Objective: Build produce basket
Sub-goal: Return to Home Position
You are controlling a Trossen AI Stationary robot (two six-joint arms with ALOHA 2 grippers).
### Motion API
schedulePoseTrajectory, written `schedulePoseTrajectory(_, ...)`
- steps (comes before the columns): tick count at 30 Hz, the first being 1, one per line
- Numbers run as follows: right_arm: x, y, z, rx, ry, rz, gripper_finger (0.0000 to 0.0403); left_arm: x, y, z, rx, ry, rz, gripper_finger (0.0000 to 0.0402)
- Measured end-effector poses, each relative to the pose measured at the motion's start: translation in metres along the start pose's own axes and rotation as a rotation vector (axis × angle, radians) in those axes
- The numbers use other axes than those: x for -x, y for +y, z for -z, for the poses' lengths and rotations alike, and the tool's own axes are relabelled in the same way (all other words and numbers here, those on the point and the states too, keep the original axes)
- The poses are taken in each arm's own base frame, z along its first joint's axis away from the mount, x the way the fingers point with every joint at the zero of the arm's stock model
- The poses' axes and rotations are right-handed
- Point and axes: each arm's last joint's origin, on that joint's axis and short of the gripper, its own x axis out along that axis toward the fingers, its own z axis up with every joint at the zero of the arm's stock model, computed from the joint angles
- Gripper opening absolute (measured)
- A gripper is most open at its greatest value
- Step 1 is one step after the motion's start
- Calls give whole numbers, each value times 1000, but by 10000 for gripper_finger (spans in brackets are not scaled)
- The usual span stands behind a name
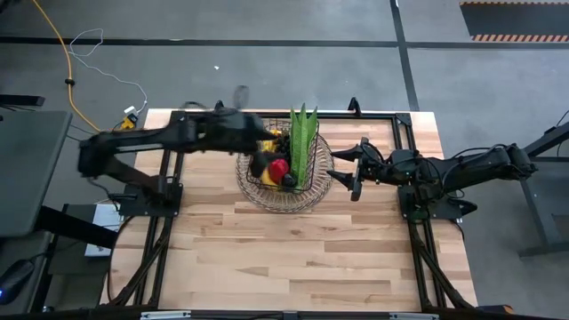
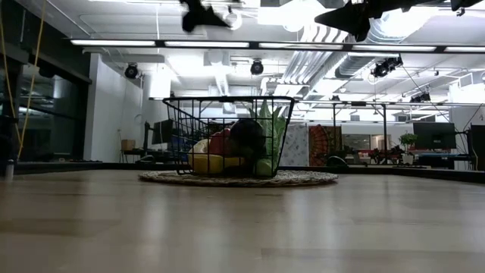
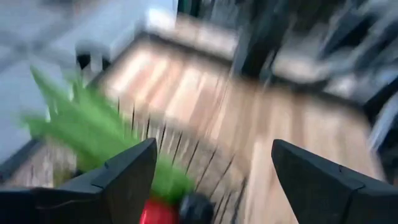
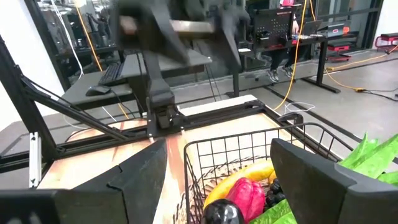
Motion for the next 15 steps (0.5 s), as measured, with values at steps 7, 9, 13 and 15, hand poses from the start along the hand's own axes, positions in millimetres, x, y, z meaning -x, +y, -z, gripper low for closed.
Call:
schedulePoseTrajectory(7,0,0,0,1,4,1,277,73,-15,11,-55,-405,125,282)
schedulePoseTrajectory(9,0,0,0,2,4,1,277,83,-14,23,-52,-461,142,277)
schedulePoseTrajectory(13,0,0,0,2,4,0,277,92,-9,44,-4,-522,132,263)
schedulePoseTrajectory(15,0,0,0,0,4,1,277,96,-7,50,8,-552,121,253)
